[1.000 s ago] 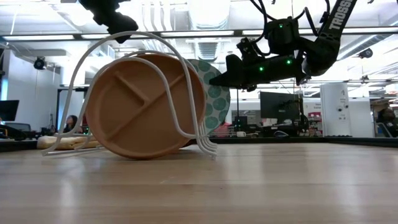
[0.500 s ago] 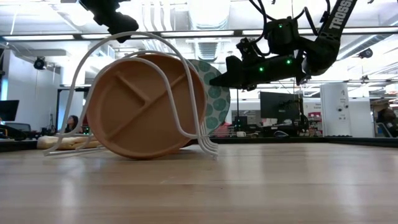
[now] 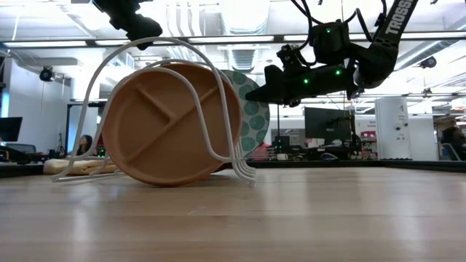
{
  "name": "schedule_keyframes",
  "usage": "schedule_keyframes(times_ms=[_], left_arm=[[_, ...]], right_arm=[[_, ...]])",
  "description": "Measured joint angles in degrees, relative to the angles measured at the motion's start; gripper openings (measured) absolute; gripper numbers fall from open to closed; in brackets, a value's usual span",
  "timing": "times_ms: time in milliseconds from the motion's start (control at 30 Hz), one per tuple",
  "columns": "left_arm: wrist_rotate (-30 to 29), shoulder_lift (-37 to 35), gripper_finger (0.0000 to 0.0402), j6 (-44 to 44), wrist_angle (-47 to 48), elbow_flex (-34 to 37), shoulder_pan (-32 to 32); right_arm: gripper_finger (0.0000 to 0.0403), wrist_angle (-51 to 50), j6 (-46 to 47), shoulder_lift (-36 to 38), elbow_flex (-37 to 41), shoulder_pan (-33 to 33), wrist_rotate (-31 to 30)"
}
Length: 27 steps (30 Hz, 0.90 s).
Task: Sort dishes
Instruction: Put the green plate into the dishwasher rack
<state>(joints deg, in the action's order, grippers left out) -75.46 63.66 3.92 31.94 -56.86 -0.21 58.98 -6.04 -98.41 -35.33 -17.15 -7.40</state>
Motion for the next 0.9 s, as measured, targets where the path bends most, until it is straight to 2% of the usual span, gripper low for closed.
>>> schedule_keyframes(times_ms=[400, 900], left_arm=[[0.0, 0.0, 0.0113, 0.0, 0.0, 0.0, 0.0], [0.0, 0.0, 0.0113, 0.0, 0.0, 0.0, 0.0]], right_arm=[[0.0035, -0.7, 1.0, 0.0, -0.8, 0.0, -0.2], [0.0026, -0.3, 1.0, 0.0, -0.9, 0.0, -0.1]])
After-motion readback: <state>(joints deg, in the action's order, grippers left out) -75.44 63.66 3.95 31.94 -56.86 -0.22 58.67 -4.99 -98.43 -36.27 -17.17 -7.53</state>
